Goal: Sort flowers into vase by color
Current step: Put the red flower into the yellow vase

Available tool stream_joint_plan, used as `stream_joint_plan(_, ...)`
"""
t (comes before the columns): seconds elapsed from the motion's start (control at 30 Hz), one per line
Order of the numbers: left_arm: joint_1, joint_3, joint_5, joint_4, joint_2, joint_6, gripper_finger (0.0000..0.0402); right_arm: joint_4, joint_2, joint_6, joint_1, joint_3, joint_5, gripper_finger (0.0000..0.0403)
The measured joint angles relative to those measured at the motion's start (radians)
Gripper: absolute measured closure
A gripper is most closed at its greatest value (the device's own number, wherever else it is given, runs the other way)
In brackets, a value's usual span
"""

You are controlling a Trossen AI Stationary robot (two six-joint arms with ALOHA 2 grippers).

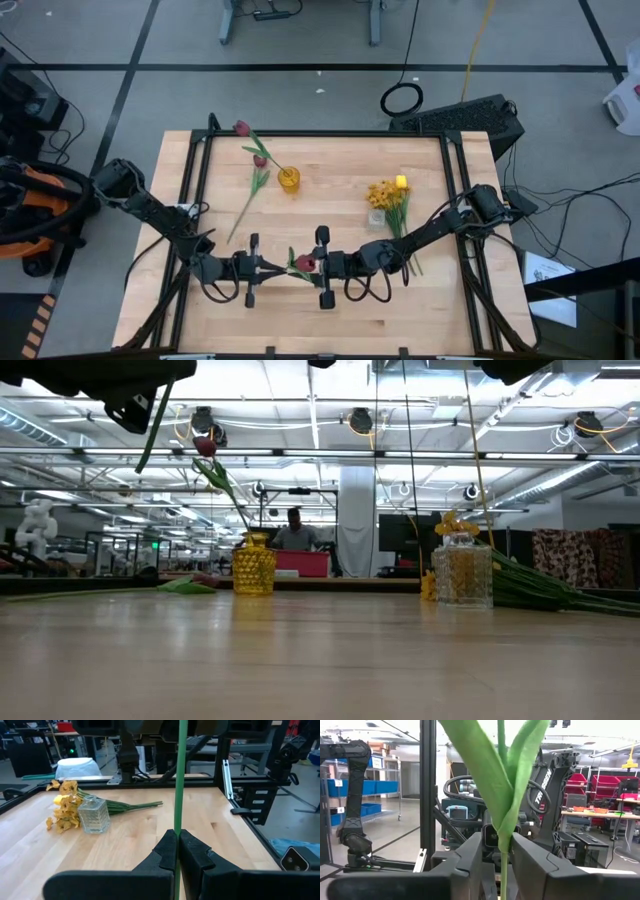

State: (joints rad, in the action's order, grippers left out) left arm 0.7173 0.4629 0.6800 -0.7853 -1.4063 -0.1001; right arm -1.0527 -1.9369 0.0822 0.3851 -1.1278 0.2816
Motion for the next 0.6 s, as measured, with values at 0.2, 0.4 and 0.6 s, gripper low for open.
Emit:
stream_joint_plan(0.2, -0.010, 0.000, -0.020, -0.002, 0.000, 0.000, 0.0391, 0.002, 0.000, 0.000, 0.000, 0.000, 0.000, 0.0356)
stream_joint_plan(0.4, -0.010, 0.000, -0.022, -0.016, 0.000, 0.001, 0.0391, 0.007, 0.000, 0.007, 0.000, 0.000, 0.001, 0.0397)
stream_joint_plan(0.6, 0.010, 0.000, 0.049, -0.024, 0.000, 0.020, 0.0342, 0.014, 0.000, 0.035, 0.000, -0.001, 0.026, 0.0393)
